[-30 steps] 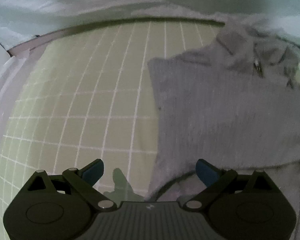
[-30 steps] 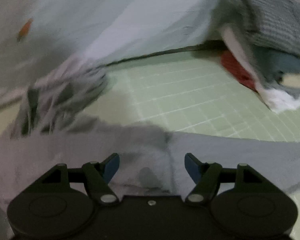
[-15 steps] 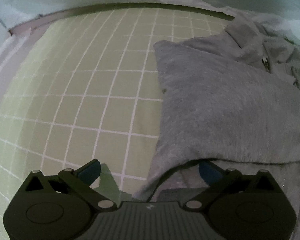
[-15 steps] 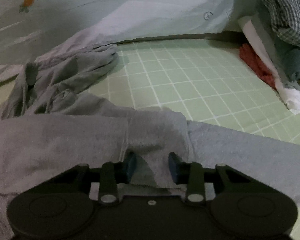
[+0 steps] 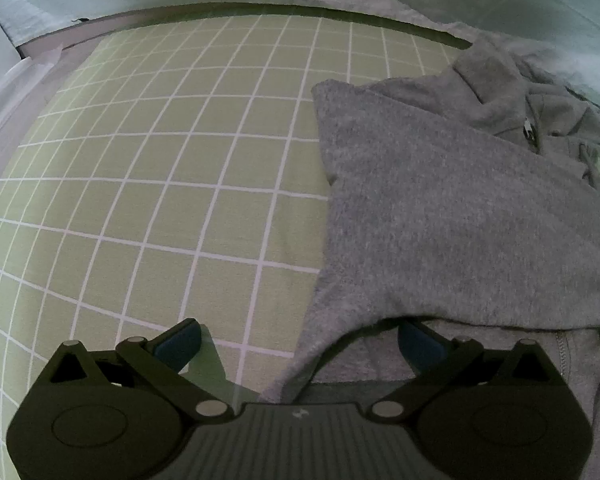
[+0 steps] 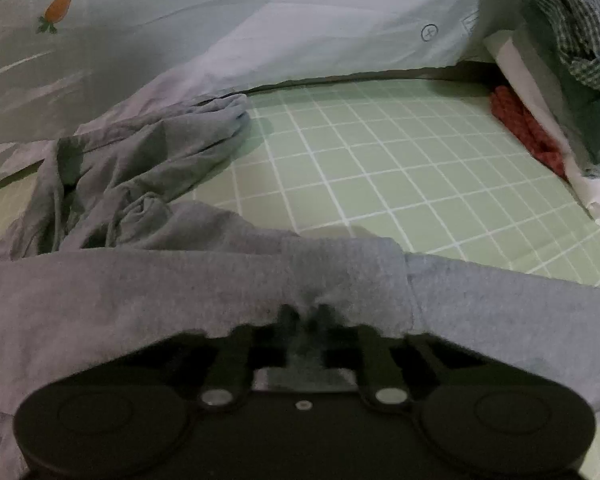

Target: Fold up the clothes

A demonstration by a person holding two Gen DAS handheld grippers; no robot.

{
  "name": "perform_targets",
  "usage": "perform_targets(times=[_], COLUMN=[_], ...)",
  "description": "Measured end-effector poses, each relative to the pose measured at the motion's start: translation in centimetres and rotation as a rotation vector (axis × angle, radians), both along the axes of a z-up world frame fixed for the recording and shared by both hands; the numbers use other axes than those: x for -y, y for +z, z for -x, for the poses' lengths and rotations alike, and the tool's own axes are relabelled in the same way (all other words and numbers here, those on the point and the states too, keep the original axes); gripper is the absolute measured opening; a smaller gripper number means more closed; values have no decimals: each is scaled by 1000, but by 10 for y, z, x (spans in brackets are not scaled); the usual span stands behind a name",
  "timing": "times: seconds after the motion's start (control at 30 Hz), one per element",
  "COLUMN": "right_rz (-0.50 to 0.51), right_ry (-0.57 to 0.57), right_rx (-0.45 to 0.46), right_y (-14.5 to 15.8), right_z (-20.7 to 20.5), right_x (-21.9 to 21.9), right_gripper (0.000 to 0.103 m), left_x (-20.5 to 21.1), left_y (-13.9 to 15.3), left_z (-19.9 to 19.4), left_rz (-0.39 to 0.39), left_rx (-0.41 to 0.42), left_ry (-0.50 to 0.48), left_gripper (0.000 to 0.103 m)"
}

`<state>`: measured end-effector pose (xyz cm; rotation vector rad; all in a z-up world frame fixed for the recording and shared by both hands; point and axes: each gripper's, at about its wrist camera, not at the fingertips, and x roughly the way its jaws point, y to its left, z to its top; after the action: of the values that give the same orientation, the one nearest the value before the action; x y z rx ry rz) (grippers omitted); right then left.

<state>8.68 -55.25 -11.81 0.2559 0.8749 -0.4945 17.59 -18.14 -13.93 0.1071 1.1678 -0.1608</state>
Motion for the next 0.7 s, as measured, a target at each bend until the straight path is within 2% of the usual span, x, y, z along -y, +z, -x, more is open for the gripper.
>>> perform_targets(times=[0.17, 0.37, 0.43, 0.53, 0.57, 0.6, 0.67, 0.7], right_rz=[6, -75, -146, -320, -357, -330, -278, -252], right_ry=[27, 157, 195, 243, 250, 252, 255, 256], right_rx=[33, 121, 153, 171, 161, 134, 81, 56], right_y=[21, 52, 57, 51, 47, 46, 45, 45], right_z=[6, 0, -6, -17, -20, -20, -19, -18], right_x=[-8, -42, -53, -67, -72, -76, -85, -89], right_gripper=[5, 5, 5, 6, 9, 12, 33, 37], left_x=[-1, -2, -2, -3, -3, -4, -5, -5], left_y=[1, 1, 0, 0, 0, 0, 0, -1], left_z=[3, 4, 4, 6, 6, 7, 10, 11], left_rz=[4, 6, 7, 9, 11, 12, 16, 17], left_rx=[14, 20, 25, 36, 40, 48, 64, 72], left_ry=[2, 5, 4, -3, -7, -10, -17, -18], left_gripper=[103, 103, 103, 103, 103, 103, 103, 103])
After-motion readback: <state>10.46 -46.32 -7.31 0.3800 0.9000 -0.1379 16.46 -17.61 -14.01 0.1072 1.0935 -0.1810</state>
